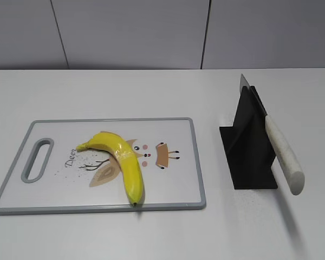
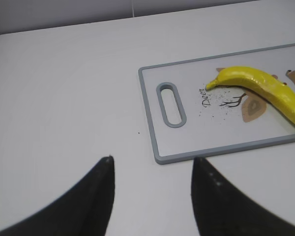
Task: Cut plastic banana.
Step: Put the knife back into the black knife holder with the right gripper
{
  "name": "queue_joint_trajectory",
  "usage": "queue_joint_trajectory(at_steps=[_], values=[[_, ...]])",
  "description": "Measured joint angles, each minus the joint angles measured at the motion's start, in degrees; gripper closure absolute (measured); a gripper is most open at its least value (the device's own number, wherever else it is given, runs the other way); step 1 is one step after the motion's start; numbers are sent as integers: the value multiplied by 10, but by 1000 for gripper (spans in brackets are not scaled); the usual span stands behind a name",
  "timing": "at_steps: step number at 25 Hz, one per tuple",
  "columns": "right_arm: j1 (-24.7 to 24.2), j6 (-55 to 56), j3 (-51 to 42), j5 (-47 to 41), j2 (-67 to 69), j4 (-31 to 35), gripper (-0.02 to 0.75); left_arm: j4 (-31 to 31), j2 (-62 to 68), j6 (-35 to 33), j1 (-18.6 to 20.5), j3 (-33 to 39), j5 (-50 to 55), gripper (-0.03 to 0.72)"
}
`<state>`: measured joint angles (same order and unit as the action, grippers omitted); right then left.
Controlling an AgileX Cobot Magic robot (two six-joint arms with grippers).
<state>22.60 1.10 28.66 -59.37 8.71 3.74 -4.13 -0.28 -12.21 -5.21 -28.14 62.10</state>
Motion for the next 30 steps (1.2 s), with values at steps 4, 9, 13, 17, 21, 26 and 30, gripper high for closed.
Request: queue_joint_trajectory(at_steps=[4,9,13,17,21,26,30], values=[[0,0,-1,-6,-27,-3,158,0,0,0,0,0,0,198],[0,0,-1,-9,-82,0,158,1,0,0,0,0,1,198],[-9,0,-1,-8,-91,10,160,1,0,0,0,0,0,198],[-76,0,-1,-8,-91,28,173,1,0,0,0,0,0,198],[-148,0,-1,-8,-91,31,179,1,0,0,0,0,0,198],[-156,0,-1,-8,-91,31,179,1,0,0,0,0,0,198],[-156,0,-1,-8,-91,31,179,1,0,0,0,0,0,198]])
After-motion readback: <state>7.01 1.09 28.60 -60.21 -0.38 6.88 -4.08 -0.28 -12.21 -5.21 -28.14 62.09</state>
